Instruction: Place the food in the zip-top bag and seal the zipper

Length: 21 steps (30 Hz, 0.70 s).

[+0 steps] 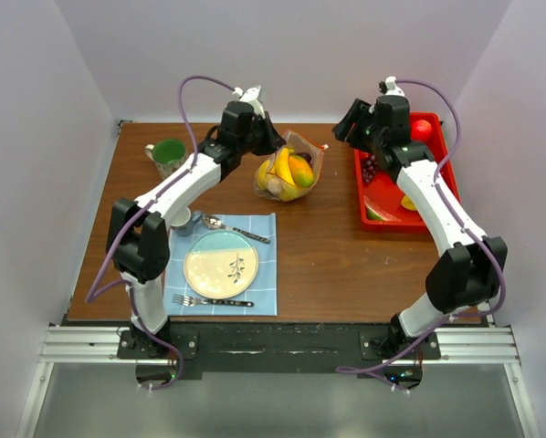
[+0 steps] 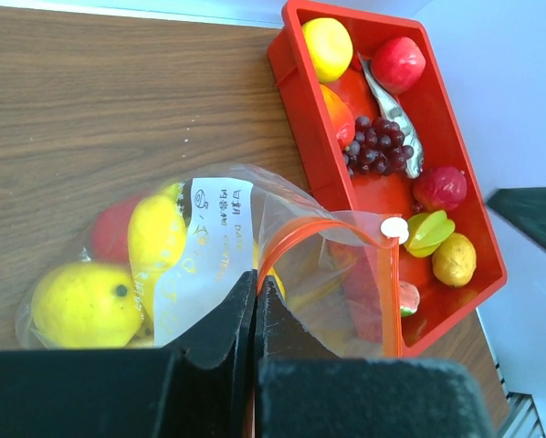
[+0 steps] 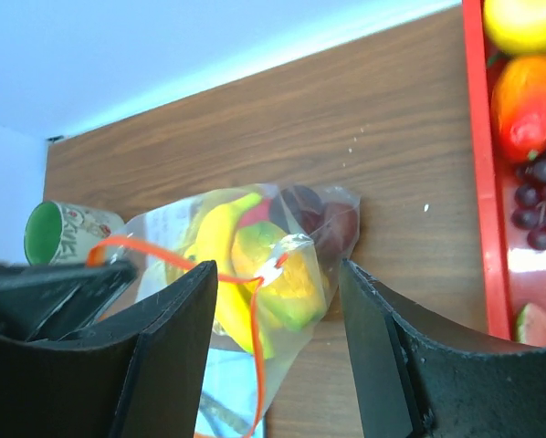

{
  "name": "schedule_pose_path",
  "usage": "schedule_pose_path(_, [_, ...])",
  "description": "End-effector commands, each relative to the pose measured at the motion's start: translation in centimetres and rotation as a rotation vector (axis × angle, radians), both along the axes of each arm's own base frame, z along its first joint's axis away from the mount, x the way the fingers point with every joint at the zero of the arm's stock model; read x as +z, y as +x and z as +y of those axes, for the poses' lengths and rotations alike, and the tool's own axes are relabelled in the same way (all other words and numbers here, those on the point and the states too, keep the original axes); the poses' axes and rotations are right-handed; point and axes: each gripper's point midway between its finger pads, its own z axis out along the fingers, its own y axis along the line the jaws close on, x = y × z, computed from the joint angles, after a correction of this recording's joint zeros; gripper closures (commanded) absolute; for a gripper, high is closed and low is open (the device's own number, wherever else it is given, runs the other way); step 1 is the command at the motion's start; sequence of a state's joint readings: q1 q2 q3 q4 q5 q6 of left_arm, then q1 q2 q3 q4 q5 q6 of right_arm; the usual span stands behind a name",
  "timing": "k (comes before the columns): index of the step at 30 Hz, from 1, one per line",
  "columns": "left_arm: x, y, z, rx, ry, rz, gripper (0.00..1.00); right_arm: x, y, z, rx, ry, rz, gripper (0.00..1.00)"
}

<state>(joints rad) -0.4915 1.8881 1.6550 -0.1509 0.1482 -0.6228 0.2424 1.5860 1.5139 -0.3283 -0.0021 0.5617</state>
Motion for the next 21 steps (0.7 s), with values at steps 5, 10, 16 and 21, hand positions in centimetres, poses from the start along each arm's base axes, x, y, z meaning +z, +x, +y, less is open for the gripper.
schedule_pose_path(5, [2.5, -0.2, -0.5, -0.071, 0.007, -0.087, 1.00, -3.2, 1.0, 3.0, -0.037, 0.196, 0.144, 0.39])
schedule_pose_path(10, [2.1, -0.5, -0.6, -0.079, 0.005, -0.075, 1.00, -4.3, 1.2, 4.4, -0.052, 0.242, 0.178, 0.39])
schedule_pose_path(16, [1.5, -1.1, -0.9, -0.091, 0.009, -0.066, 1.00, -5.2, 0.8, 5.7, -0.051, 0.302, 0.195, 0.47])
schedule_pose_path(21, [1.3, -2.2, -1.4, -0.110, 0.009, -0.063, 1.00, -4.7, 1.2, 5.4, -0.063, 0.279, 0.192, 0.77])
